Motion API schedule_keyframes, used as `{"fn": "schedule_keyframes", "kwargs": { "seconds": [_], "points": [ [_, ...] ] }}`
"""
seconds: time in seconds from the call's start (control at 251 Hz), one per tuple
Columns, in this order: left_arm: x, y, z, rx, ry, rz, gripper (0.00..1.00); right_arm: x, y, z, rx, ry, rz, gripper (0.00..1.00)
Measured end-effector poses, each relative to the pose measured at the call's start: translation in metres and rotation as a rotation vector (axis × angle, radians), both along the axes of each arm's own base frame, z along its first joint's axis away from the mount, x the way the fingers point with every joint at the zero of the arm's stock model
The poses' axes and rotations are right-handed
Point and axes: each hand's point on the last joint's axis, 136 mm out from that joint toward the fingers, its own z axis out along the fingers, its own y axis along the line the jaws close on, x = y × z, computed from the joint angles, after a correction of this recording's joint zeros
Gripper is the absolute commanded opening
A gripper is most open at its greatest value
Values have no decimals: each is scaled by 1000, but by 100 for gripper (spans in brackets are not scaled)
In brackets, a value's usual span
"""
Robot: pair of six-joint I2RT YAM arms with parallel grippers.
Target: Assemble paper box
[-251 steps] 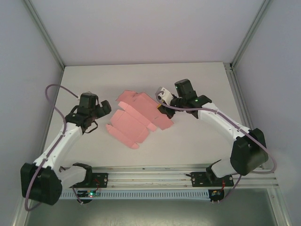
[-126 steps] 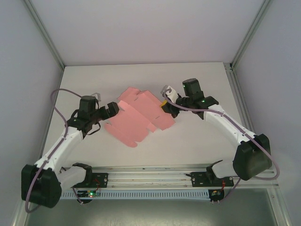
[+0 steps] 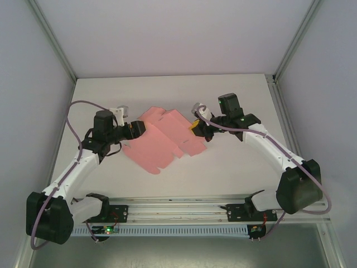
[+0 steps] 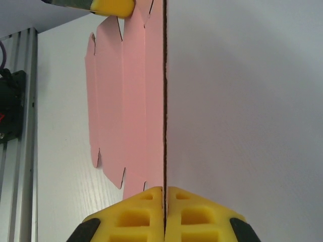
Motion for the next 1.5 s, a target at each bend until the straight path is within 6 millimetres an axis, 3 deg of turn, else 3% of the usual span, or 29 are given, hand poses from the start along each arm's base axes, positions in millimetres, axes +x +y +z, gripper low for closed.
{"fn": "schedule_keyframes", "kwargs": {
  "seconds": [0.108, 0.251, 0.375, 0.543, 0.774, 0.958, 1.065, 1.301, 1.5],
  "points": [
    [1, -5, 19, -28, -89, -27, 50, -2, -1, 6, 23, 0, 9, 0],
    [0, -8, 32, -52, -150, -49, 19, -5, 0, 9, 45, 9, 26, 0],
    [-1, -10, 33, -62, -179, -62, 0, -3, -2, 10, 53, 31, 6, 0],
    [-8, -9, 35, -94, -219, -53, 0, 11, -8, 10, 104, 107, -71, 0],
    [-20, -12, 18, -94, -236, -71, 0, 25, -6, -16, 136, 278, -114, 0],
    [-34, -42, 12, 123, -343, -169, 0, 25, -10, -36, 62, 342, -163, 0],
    [-40, -55, 11, 264, -417, -202, 0, 26, -8, -38, 18, 345, -185, 0],
    [-25, -50, -14, 451, -409, -151, 0, 24, -4, -40, -8, 367, -201, 0],
    [-5, -41, -41, 455, -286, 5, 0, 26, 0, -56, -36, 437, -230, 0]
  ]
}}
